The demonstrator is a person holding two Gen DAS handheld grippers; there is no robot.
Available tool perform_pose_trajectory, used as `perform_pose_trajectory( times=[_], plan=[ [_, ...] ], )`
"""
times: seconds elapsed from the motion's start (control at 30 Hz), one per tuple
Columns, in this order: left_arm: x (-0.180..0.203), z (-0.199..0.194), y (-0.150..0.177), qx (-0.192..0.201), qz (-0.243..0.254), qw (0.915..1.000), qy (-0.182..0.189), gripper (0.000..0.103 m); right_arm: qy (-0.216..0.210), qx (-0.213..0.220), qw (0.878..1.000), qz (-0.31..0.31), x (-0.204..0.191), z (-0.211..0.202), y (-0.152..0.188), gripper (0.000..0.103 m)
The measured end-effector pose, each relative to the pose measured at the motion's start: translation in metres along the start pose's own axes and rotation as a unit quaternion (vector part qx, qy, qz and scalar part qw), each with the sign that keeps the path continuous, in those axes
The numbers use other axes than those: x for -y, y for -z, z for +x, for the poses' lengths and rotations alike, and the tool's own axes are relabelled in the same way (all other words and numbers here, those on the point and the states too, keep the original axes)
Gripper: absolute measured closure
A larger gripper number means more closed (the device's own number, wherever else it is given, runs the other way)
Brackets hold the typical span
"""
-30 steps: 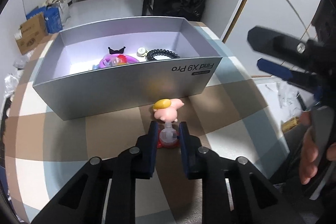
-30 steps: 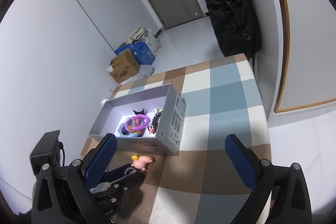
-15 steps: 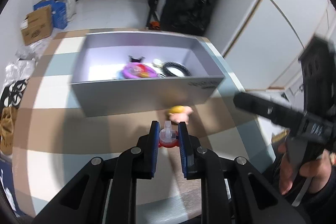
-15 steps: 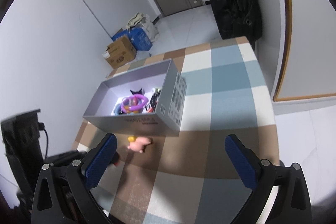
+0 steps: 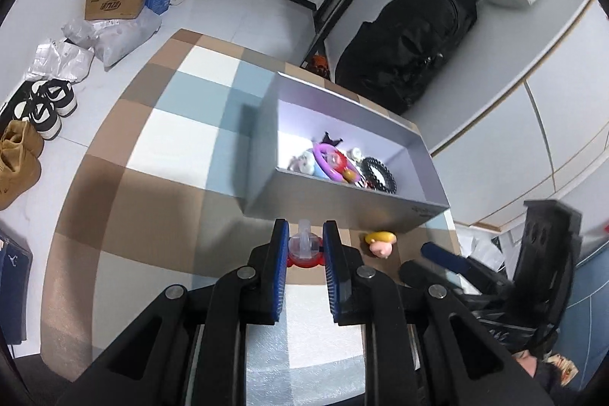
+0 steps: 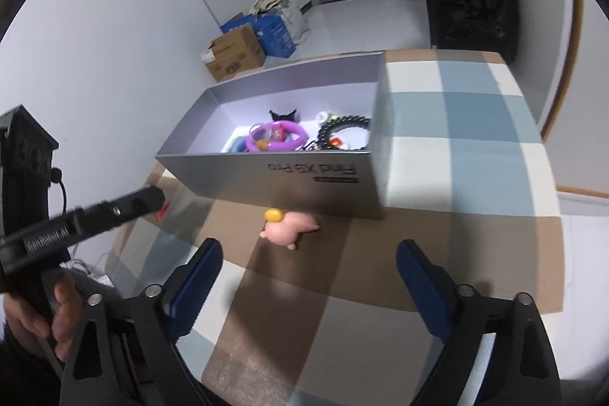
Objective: Organize jewelry
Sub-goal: 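Grasp the pink yellow-hatted figure with the right tool while the left tool holds its charm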
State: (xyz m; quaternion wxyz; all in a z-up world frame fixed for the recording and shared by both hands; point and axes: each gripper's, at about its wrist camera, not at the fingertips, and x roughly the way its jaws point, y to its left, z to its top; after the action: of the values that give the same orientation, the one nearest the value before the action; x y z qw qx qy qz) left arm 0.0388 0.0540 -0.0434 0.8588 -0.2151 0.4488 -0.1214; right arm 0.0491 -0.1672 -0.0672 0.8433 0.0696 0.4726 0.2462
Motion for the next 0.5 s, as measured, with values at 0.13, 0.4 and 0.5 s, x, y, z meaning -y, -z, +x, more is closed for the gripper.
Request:
perform_pose_trajectory(
  times=[0.13,0.4,0.5],
  plan=[
    [-0.001,-0.001,0.0,-0.004,-0.002,0.9999,0.009,0.09,0.012,0.001,1.0,-0.01,-0.007,0.006,-0.001,0.018],
    [-0.001,-0.004,-0.001,-0.009,0.015,0.9998,0.013,0.09,0.02,0.013,0.999,-0.023,-0.019,0.015,-0.006,0.037],
    [-0.003,-0.002,-0.003,-0.012,0.014,0.9997,0.015,0.09,0.03,0.014,0.999,-0.034,-0.023,0.019,-0.008,0.042]
  ],
)
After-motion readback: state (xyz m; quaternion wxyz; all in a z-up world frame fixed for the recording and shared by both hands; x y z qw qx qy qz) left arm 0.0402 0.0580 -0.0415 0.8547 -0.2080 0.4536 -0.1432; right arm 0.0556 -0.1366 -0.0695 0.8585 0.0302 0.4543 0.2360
